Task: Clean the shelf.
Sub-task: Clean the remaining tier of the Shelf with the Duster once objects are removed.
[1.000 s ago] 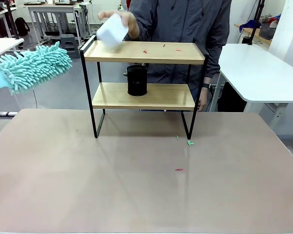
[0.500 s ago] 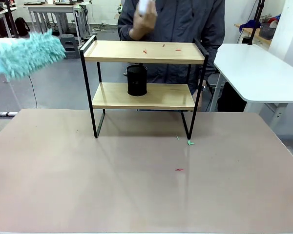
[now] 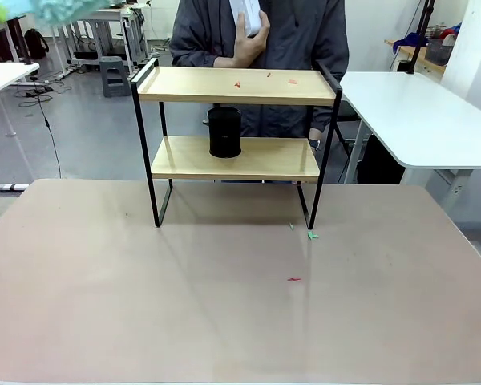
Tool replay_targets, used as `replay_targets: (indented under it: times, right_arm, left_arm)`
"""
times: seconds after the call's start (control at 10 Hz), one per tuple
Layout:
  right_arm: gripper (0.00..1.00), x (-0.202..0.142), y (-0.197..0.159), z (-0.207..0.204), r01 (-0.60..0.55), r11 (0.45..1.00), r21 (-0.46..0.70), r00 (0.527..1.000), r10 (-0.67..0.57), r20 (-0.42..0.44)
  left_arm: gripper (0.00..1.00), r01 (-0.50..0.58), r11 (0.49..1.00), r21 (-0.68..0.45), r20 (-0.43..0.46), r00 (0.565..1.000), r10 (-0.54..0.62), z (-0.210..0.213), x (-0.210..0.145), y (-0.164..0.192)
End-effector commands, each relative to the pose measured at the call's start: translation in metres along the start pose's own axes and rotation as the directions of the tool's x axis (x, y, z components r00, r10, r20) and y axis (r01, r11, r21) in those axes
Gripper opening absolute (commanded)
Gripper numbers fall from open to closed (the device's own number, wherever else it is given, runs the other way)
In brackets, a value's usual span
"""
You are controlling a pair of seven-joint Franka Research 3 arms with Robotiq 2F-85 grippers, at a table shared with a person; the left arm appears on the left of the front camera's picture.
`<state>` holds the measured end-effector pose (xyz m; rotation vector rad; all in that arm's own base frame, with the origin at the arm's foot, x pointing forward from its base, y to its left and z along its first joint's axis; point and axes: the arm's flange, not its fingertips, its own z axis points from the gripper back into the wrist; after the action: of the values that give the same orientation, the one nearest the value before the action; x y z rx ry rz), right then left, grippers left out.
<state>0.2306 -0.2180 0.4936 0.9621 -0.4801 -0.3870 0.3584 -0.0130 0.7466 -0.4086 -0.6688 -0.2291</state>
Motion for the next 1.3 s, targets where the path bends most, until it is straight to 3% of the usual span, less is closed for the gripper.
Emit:
replay_targets:
  times: [0.0,0.3,0.5,0.7,0.8,1.0,1.2]
  right_arm:
    - [1.00,0.001,0.001,-0.001,-0.023,0.999,0.023,1.000,0.022,0.011]
    - [1.00,0.001,0.001,-0.001,-0.023,0.999,0.023,1.000,0.022,0.011]
    - [1.00,0.001,0.001,-0.001,-0.023,0.999,0.023,1.000,0.022,0.011]
    - [1.00,0.001,0.001,-0.001,-0.023,0.999,0.023,1.000,0.022,0.011]
    - [1.00,0.001,0.001,-0.001,-0.023,0.999,0.023,1.000,0.022,0.011]
    - [1.00,0.001,0.001,-0.001,-0.023,0.999,0.023,1.000,0.022,0.011]
    - [1.00,0.001,0.001,-0.001,-0.023,0.999,0.023,1.000,0.022,0.011]
  left_arm:
    - [0.00,-0.006,1.000,-0.018,-0.084,0.996,0.005,-0.021,0.035,-0.046]
    - [0.00,-0.101,0.993,0.059,-0.159,0.981,0.110,-0.087,0.034,-0.129]
    - [0.00,-0.069,0.995,0.073,-0.197,0.977,0.082,-0.109,0.015,-0.134]
    - [0.00,-0.082,0.996,0.025,-0.178,0.980,0.085,-0.101,0.027,-0.139]
    - [0.12,-0.082,0.995,0.048,-0.212,0.973,0.090,-0.119,0.020,-0.147]
    - [0.12,-0.088,0.980,0.177,-0.172,0.978,0.119,-0.126,0.002,-0.152]
    - [0.12,-0.063,0.980,0.187,-0.186,0.978,0.098,-0.143,-0.008,-0.164]
